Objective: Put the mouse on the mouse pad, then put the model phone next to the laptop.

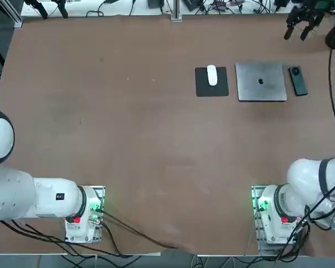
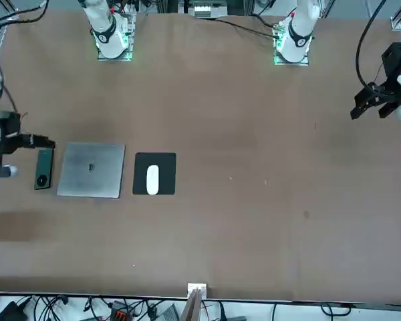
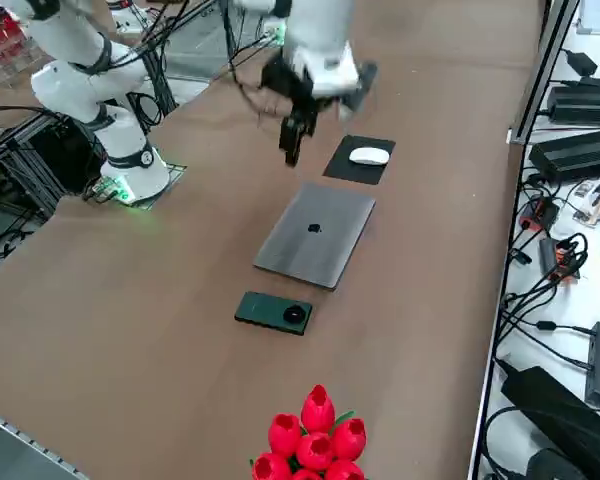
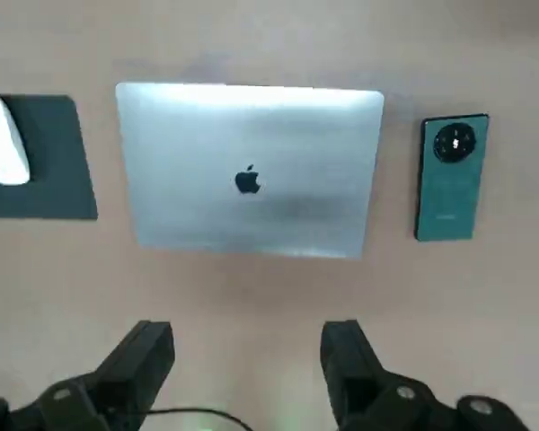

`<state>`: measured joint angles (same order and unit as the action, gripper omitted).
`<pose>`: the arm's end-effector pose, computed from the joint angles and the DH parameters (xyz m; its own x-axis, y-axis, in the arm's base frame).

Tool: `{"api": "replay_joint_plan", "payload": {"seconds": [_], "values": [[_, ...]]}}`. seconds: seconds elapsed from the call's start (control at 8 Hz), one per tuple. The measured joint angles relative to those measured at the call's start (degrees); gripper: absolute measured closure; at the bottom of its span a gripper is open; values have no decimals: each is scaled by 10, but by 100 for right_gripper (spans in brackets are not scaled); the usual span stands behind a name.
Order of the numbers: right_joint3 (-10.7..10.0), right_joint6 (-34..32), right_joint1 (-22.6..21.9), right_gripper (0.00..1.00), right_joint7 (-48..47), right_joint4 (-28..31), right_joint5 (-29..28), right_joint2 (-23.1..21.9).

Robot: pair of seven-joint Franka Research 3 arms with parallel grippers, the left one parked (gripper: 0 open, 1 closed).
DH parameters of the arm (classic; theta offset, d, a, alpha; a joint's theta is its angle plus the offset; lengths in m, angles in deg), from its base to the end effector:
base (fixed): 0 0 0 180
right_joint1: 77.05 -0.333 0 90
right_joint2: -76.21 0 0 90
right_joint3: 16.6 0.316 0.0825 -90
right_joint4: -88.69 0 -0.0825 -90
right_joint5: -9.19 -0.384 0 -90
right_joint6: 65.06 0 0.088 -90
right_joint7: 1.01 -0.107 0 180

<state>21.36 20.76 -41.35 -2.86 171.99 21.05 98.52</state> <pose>0.6255 -0.0580 0.4805 0.9651 0.0169 -0.2613 0.0110 -0.9996 -0.0241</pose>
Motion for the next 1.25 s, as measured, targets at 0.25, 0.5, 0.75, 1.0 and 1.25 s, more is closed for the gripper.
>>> {"api": "replay_joint_plan", "payload": {"seconds": [0.25, 0.5, 0.75, 1.0, 1.25], "values": [[-138, -21, -132, 0, -1, -24, -39, -41], [-316, -21, -277, 0, -1, -25, -132, -76], [-423, -16, -380, 0, 1, -10, -147, -115], [-414, 63, -401, 0, -2, 70, -125, -173], [-409, 99, -400, 0, -3, 141, -123, -224]]}}
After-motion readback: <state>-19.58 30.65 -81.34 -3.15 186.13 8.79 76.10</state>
